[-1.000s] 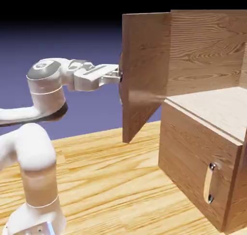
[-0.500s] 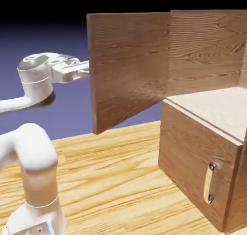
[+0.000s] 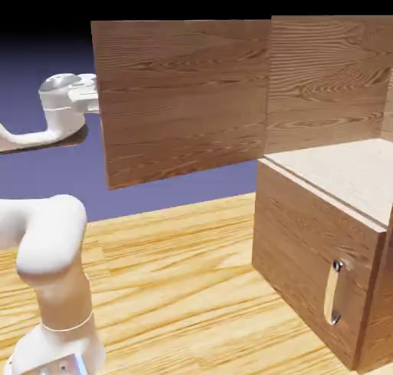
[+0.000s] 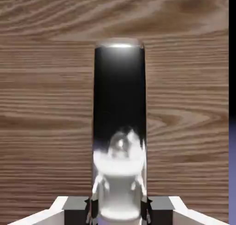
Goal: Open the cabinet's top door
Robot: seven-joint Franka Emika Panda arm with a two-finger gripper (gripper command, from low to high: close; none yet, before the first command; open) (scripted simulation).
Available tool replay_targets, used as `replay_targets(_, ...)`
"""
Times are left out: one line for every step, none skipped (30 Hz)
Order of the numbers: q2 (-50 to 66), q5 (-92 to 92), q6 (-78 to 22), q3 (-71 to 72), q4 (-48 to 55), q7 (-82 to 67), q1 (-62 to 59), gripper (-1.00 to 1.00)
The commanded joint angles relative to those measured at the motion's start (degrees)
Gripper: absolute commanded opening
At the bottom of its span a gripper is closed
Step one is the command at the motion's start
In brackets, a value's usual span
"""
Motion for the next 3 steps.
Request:
replay_targets(0.23, 0.58, -1.65, 1.12, 2.11, -0.23, -1.95, -1.0)
replay_targets(0.39, 1.04, -2.93, 2.0, 3.81, -0.42, -3.52, -1.0)
replay_targets(0.39, 1.04, -2.93, 2.0, 3.81, -0.42, -3.52, 1.0)
